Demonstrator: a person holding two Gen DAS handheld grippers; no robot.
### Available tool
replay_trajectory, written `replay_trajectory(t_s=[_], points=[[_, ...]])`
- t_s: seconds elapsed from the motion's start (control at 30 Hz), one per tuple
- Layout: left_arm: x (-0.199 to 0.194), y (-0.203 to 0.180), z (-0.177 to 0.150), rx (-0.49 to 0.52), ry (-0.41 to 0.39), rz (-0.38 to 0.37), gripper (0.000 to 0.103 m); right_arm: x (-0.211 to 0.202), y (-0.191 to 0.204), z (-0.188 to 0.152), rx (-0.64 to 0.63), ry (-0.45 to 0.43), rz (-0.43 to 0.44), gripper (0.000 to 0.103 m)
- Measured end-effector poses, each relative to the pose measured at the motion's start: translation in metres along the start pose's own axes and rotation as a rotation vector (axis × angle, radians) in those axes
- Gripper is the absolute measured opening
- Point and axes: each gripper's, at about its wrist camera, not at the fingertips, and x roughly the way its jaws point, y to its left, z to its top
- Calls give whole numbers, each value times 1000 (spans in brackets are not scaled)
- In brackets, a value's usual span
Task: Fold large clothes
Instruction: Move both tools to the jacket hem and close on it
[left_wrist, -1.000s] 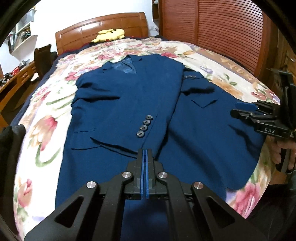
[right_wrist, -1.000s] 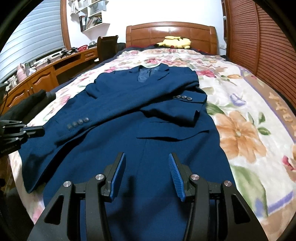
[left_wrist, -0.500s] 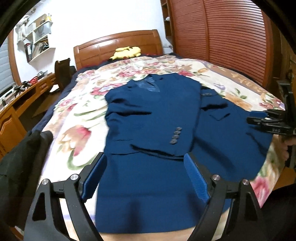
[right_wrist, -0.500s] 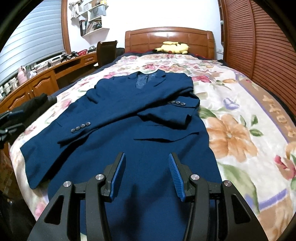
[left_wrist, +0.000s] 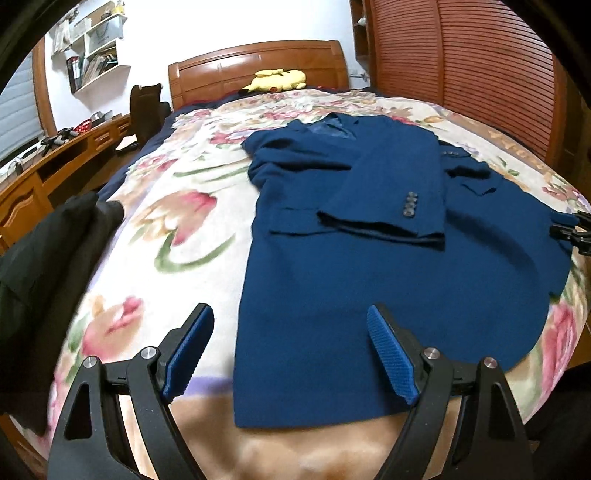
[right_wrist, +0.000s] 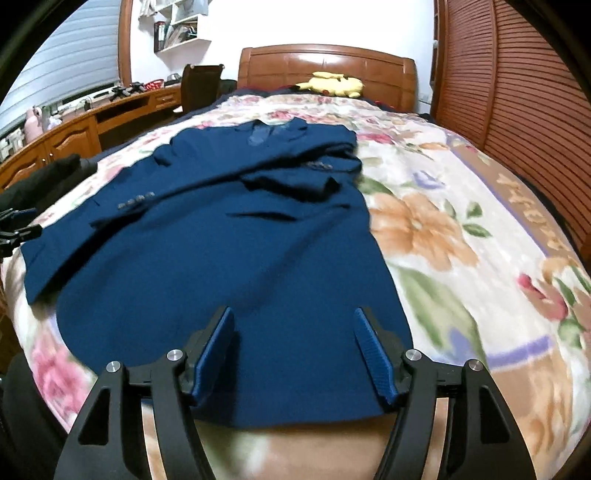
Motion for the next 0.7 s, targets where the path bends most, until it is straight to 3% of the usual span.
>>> replay_trajectory(t_s=[0.13, 0.3, 0.37, 0.7], points=[[-1, 3, -10, -30, 6, -10, 85, -6, -5, -2, 12, 0, 2, 69], [-4, 2, -18, -44, 26, -2, 64, -13, -11, -5, 24, -7, -1, 69], [-6, 4, -21, -51, 28, 1, 60, -16, -15, -7, 34, -9, -4, 69], [-9, 20, -32, -104, 41, 4, 60, -21, -31, -16, 57, 20, -3, 69]])
